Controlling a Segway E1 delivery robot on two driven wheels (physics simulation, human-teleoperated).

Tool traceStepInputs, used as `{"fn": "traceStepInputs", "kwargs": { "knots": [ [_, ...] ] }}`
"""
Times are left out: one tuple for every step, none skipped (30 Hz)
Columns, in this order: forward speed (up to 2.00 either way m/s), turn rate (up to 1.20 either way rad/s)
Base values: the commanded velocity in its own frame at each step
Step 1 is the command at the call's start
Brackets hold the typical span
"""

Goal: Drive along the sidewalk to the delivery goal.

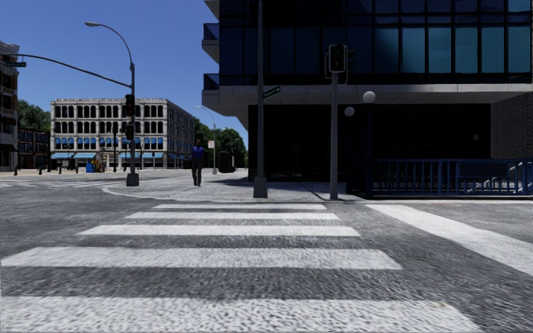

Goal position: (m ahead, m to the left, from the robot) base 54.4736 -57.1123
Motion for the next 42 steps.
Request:
{"fn": "traceStepInputs", "kwargs": {
  "knots": [
    [2.0, -0.38],
    [2.0, -0.38],
    [2.0, -0.38],
    [2.0, -0.38],
    [2.0, -0.38],
    [2.0, -0.38],
    [2.0, -0.38],
    [2.0, -0.38],
    [2.0, -0.38],
    [2.0, -0.33],
    [2.0, -0.28],
    [2.0, -0.24],
    [2.0, -0.24],
    [2.0, -0.17],
    [2.0, -0.04],
    [2.0, 0.0],
    [2.0, 0.0],
    [2.0, 0.0],
    [2.0, 0.0],
    [2.0, 0.0],
    [2.0, 0.0],
    [2.0, 0.0],
    [2.0, 0.0],
    [2.0, 0.0],
    [2.0, 0.0],
    [2.0, 0.0],
    [2.0, 0.0],
    [2.0, 0.0],
    [2.0, 0.0],
    [2.0, 0.0],
    [2.0, 0.0],
    [2.0, 0.0],
    [2.0, 0.0],
    [2.0, 0.0],
    [2.0, 0.0],
    [2.0, 0.0],
    [2.0, 0.0],
    [2.0, 0.0],
    [2.0, 0.0],
    [2.0, 0.0],
    [2.0, 0.0],
    [2.0, 0.0]
  ]
}}
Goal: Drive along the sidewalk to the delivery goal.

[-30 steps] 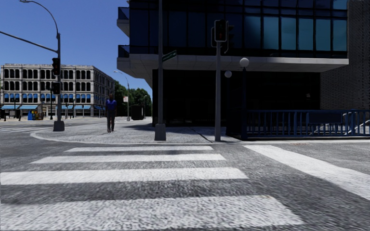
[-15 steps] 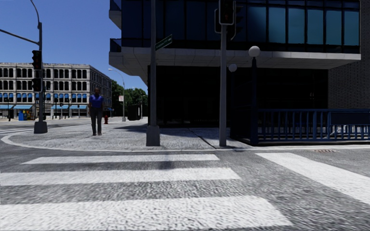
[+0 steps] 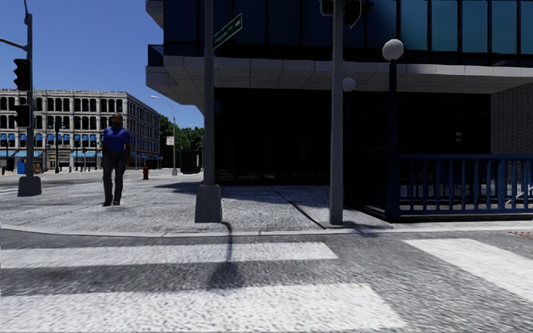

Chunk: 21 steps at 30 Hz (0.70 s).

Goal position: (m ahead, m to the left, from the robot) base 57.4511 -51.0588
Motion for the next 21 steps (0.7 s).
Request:
{"fn": "traceStepInputs", "kwargs": {
  "knots": [
    [2.0, 0.0],
    [2.0, 0.0],
    [2.0, 0.0],
    [2.0, 0.0],
    [2.0, 0.0],
    [2.0, 0.0],
    [2.0, 0.0],
    [2.0, 0.0],
    [2.0, 0.0],
    [2.0, 0.0],
    [2.0, 0.0],
    [2.0, 0.0],
    [2.0, 0.0],
    [2.0, 0.0],
    [2.0, 0.0],
    [2.0, 0.0],
    [2.0, 0.0],
    [2.0, 0.0],
    [2.0, 0.0],
    [2.0, 0.0],
    [2.0, 0.0]
  ]
}}
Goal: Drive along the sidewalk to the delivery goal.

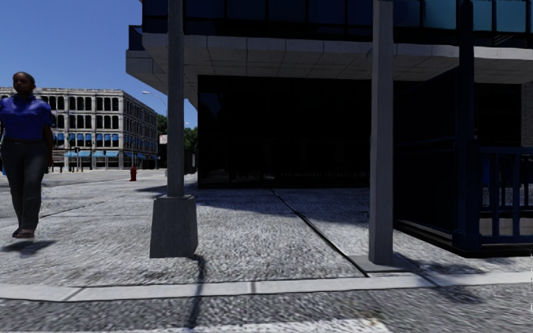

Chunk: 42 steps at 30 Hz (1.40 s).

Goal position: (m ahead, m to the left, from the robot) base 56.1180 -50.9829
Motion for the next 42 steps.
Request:
{"fn": "traceStepInputs", "kwargs": {
  "knots": [
    [2.0, 0.0],
    [2.0, 0.0],
    [2.0, 0.0],
    [2.0, 0.0],
    [2.0, 0.0],
    [2.0, 0.0],
    [2.0, 0.0],
    [2.0, 0.0],
    [2.0, 0.0],
    [2.0, 0.0],
    [1.97, 0.0],
    [1.92, 0.0],
    [1.82, 0.0],
    [1.82, 0.0],
    [1.68, 0.0],
    [1.63, 0.0],
    [1.61, 0.0],
    [1.6, 0.0],
    [1.6, 0.0],
    [1.59, 0.0],
    [1.59, 0.0],
    [1.59, 0.0],
    [1.59, 0.0],
    [1.59, 0.0],
    [1.59, 0.0],
    [1.59, 0.0],
    [1.59, 0.0],
    [1.59, 0.0],
    [1.59, 0.0],
    [1.59, 0.0],
    [1.59, 0.0],
    [1.59, 0.0],
    [1.59, 0.0],
    [1.59, 0.0],
    [1.59, 0.0],
    [1.59, 0.05],
    [1.59, 0.05],
    [1.59, 0.24],
    [1.59, 0.24],
    [1.59, 0.28],
    [1.59, 0.32],
    [1.59, 0.36]
  ]
}}
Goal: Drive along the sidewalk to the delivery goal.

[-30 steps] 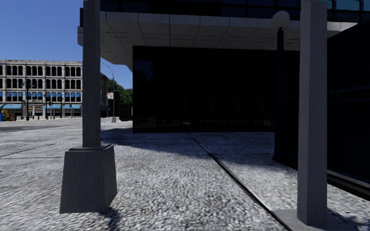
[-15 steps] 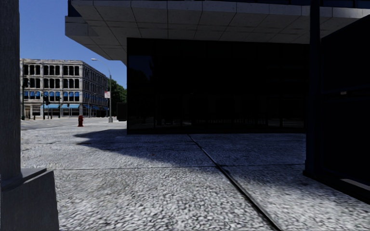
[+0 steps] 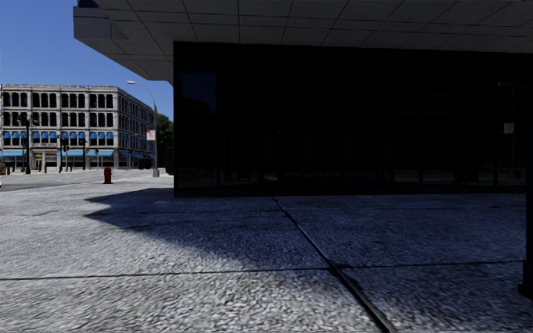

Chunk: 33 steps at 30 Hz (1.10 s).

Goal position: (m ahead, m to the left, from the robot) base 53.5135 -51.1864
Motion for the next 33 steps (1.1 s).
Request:
{"fn": "traceStepInputs", "kwargs": {
  "knots": [
    [1.59, 0.36],
    [1.59, 0.39],
    [1.59, 0.4],
    [1.59, 0.41],
    [1.59, 0.41],
    [1.59, 0.41],
    [1.59, 0.41],
    [1.59, 0.41],
    [1.59, 0.43],
    [1.59, 0.45],
    [1.59, 0.45],
    [1.59, 0.47],
    [1.59, 0.5],
    [1.59, 0.53],
    [1.59, 0.55],
    [1.59, 0.55],
    [1.59, 0.55],
    [1.59, 0.55],
    [1.74, 0.55],
    [2.0, 0.55],
    [2.0, 0.55],
    [2.0, 0.55],
    [2.0, 0.55],
    [2.0, 0.55],
    [2.0, 0.55],
    [2.0, 0.55],
    [2.0, 0.55],
    [2.0, 0.55],
    [2.0, 0.55],
    [2.0, 0.55],
    [2.0, 0.55],
    [2.0, 0.54],
    [2.0, 0.54]
  ]
}}
